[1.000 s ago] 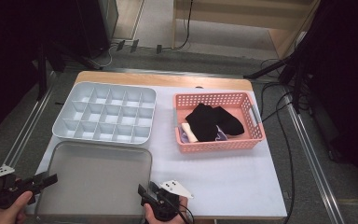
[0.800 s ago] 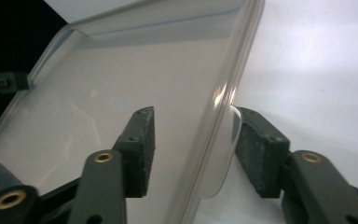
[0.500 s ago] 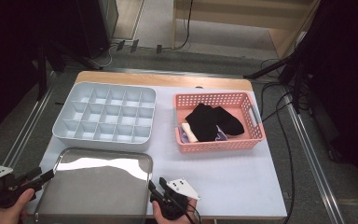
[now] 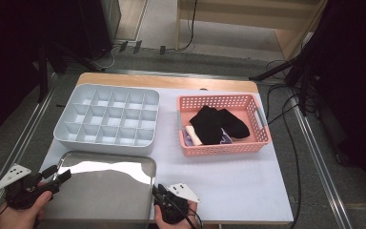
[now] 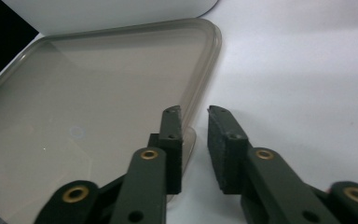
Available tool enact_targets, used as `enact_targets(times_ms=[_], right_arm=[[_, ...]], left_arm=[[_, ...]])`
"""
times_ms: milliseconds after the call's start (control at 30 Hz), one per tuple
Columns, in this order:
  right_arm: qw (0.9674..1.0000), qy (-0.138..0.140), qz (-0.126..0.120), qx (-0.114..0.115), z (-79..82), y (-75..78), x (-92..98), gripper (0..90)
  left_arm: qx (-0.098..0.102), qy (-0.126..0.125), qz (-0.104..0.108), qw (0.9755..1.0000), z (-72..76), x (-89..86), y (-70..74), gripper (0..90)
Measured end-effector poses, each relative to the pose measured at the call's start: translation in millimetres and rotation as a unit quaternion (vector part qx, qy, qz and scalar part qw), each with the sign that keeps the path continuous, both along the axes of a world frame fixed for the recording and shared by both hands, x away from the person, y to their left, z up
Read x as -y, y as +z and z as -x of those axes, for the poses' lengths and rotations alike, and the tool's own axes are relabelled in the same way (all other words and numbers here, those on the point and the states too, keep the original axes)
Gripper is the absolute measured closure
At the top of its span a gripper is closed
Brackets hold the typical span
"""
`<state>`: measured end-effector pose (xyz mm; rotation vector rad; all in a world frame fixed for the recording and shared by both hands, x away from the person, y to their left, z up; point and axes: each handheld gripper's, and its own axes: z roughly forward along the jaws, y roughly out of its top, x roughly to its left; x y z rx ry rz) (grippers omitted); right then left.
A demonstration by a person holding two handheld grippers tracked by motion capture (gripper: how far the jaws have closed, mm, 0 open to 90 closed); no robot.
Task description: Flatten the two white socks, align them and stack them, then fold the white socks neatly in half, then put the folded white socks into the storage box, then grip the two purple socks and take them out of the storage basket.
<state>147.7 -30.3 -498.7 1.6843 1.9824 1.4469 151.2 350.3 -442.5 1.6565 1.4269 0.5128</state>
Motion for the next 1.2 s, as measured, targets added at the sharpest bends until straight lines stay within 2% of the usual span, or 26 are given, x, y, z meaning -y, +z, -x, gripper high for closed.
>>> enact_targets(times_ms=[67,167,300,400,433,467,533,633,700,833,867,933,1000,1067,1133,1200], right_arm=[[1.0000,0.004,0.003,0.004,-2.4,2.1,2.6,65.8],[0.9999,-0.001,0.016,0.004,-6.7,10.5,13.4,65.1],[0.9999,0.001,0.007,0.012,-16.0,22.6,33.2,64.1],[0.9996,0.007,0.004,0.027,-23.1,31.0,46.6,65.8],[0.9991,0.009,0.015,0.038,-24.6,33.0,49.6,65.0],[0.9986,0.010,0.027,0.044,-25.3,35.0,51.7,64.0],[0.9965,0.016,0.041,0.071,-27.2,36.4,56.2,62.1],[0.9933,0.018,0.069,0.091,-30.1,37.5,62.2,57.5],[0.9924,0.014,0.076,0.096,-31.6,37.7,67.3,54.8],[0.9873,0.006,0.089,0.132,-35.5,37.4,81.5,48.1],[0.9874,0.008,0.086,0.132,-36.2,37.3,84.4,47.1],[0.9896,0.007,0.078,0.121,-37.4,37.6,90.7,46.2],[0.9891,0.014,0.080,0.123,-38.7,39.3,96.2,42.4],[0.9879,0.004,0.084,0.130,-38.5,42.1,103.9,41.3],[0.9889,-0.007,0.074,0.129,-39.7,44.1,113.7,39.5],[0.9890,-0.016,0.074,0.127,-40.9,46.1,123.5,37.8]], left_arm=[[0.000,-0.008,0.000,1.0000,-2.9,8.9,1.6,41.9],[0.001,-0.018,0.001,0.9998,-8.6,20.7,3.8,41.3],[0.003,-0.029,0.003,0.9996,-17.3,36.3,7.1,41.0],[0.006,-0.040,-0.004,0.9992,-24.1,51.6,8.3,41.5],[0.007,-0.044,-0.009,0.9990,-26.3,56.7,8.7,41.5],[0.008,-0.047,-0.009,0.9988,-28.5,61.8,8.9,41.3],[0.012,-0.054,-0.007,0.9985,-33.0,70.6,9.0,40.7],[0.012,-0.062,-0.008,0.9980,-39.2,81.9,7.7,39.6],[0.014,-0.070,-0.005,0.9974,-41.8,88.3,5.8,38.7],[0.016,-0.083,-0.011,0.9964,-44.1,97.1,2.3,37.0],[0.017,-0.085,-0.009,0.9962,-44.5,98.5,2.1,37.0],[0.020,-0.089,-0.002,0.9958,-45.1,101.4,1.4,37.0],[0.021,-0.096,0.002,0.9952,-45.9,104.5,0.2,36.6],[0.019,-0.103,0.007,0.9945,-46.7,108.5,-1.6,36.4],[0.017,-0.113,0.013,0.9933,-47.2,113.9,-3.4,35.0],[0.019,-0.122,-0.001,0.9923,-47.3,119.9,-5.4,33.4]])
